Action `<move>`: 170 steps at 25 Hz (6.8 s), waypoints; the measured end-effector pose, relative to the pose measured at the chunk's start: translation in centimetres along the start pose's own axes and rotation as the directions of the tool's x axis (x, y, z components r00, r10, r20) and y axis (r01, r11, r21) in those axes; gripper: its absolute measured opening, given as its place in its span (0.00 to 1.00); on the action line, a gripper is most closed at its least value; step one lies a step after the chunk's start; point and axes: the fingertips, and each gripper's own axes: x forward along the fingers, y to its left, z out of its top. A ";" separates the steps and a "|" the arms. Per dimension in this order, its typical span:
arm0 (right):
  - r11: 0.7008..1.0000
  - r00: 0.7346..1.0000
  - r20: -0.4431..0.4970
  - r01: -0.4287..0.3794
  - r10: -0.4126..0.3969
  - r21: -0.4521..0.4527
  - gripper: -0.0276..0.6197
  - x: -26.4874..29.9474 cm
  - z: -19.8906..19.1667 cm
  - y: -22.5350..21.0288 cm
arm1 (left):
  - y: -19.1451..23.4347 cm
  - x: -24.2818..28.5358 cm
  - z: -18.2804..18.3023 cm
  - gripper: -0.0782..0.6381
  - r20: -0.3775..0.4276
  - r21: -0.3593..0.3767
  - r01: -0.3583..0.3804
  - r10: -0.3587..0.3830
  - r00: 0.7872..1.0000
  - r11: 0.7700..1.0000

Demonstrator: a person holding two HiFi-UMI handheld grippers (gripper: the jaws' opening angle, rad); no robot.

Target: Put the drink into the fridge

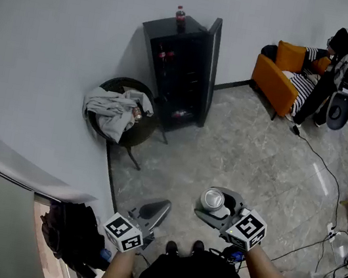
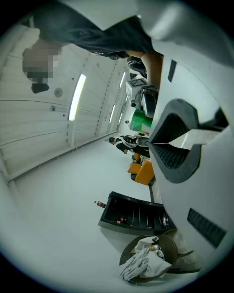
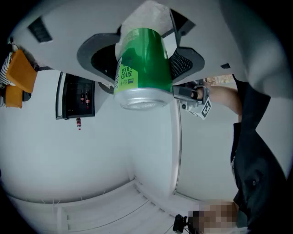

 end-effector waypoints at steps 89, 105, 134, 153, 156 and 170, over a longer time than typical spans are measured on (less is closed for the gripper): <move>0.990 0.995 -0.029 0.095 -0.092 0.106 0.55 43.9 5.9 -62.0 | 59.9 41.4 16.0 0.13 -0.023 0.007 -0.261 0.261 0.965 0.965; 0.976 0.974 0.066 0.212 -0.215 0.046 0.56 56.5 -2.8 -74.2 | 75.6 48.3 10.0 0.13 0.033 0.073 -0.492 0.491 0.870 0.867; 0.952 0.952 0.029 0.305 -0.305 -0.005 0.56 66.7 -7.3 -80.4 | 87.7 50.1 10.7 0.13 0.117 0.043 -0.653 0.646 0.755 0.756; 0.943 0.943 0.045 0.331 -0.330 -0.021 0.56 68.1 -7.4 -80.9 | 88.7 51.0 9.2 0.13 0.085 0.038 -0.676 0.672 0.736 0.736; 0.946 0.945 0.055 0.325 -0.324 -0.013 0.56 67.9 -7.4 -80.8 | 88.7 51.0 9.3 0.13 0.088 0.036 -0.675 0.671 0.736 0.737; 0.940 0.934 0.109 0.341 -0.340 0.009 0.55 60.2 -4.6 -76.9 | 80.7 48.7 10.9 0.13 0.150 0.009 -0.654 0.646 0.749 0.756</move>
